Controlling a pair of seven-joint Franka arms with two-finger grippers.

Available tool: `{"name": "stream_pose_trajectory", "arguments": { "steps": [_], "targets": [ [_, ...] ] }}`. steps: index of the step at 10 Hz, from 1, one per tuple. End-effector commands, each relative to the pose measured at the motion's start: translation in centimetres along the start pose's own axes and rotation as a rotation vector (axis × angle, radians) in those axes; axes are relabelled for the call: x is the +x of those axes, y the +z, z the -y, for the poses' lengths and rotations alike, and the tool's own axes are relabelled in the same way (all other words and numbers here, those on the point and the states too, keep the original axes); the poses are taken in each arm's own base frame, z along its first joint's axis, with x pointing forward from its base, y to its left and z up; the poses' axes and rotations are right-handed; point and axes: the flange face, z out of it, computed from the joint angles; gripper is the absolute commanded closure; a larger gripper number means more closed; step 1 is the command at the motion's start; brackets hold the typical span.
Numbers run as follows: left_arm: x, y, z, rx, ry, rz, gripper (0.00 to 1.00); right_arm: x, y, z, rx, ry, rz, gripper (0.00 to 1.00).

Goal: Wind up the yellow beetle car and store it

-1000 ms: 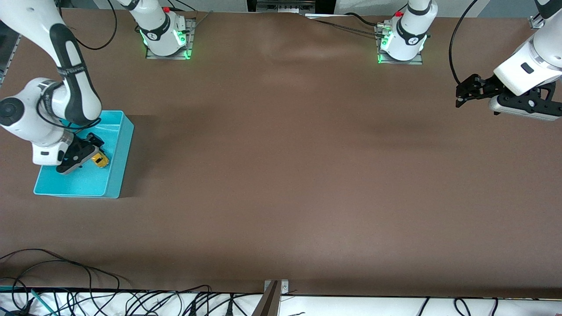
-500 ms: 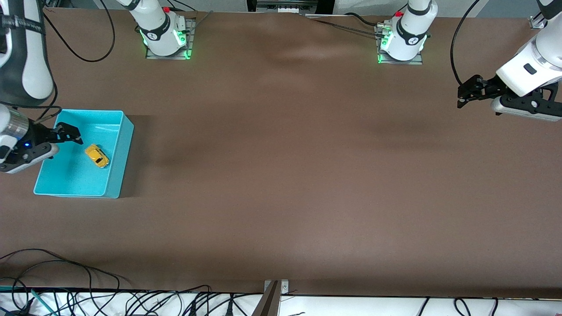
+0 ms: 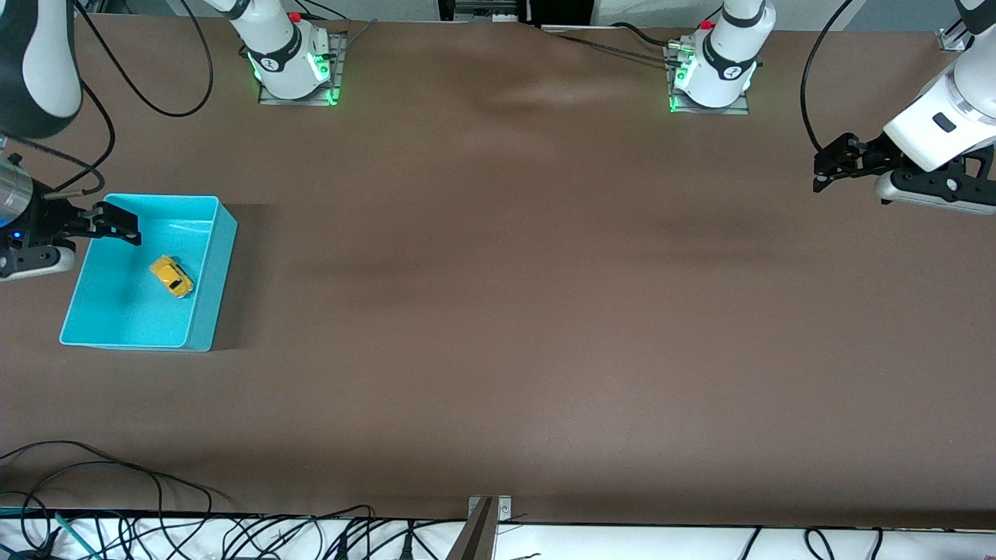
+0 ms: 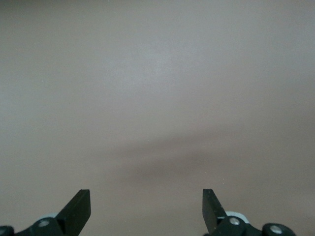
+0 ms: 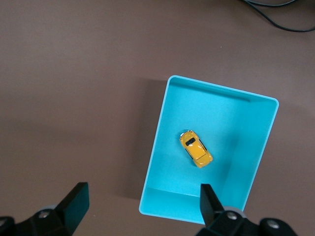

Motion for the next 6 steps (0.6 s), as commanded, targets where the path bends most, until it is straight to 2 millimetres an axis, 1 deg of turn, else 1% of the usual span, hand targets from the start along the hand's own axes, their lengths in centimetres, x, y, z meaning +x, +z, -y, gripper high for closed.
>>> {"name": "stream_pose_trajectory", "arguments": {
  "steps": [1, 2, 6],
  "targets": [
    [0.34, -0.66, 0.01, -0.014, -0.009, 0.002, 0.00, -0.56, -0.32, 0.08, -0.010, 0.040, 0.010, 0.00],
    [0.34, -0.66, 0.01, -0.014, -0.010, 0.002, 0.00, -0.62, 0.02, 0.03, -0.009, 0.061, 0.019, 0.00],
    [0.37, -0.66, -0.25, -0.015, -0.006, 0.002, 0.00, -1.12, -0.78, -0.16, -0.008, 0.066, 0.027, 0.00]
  ]
}}
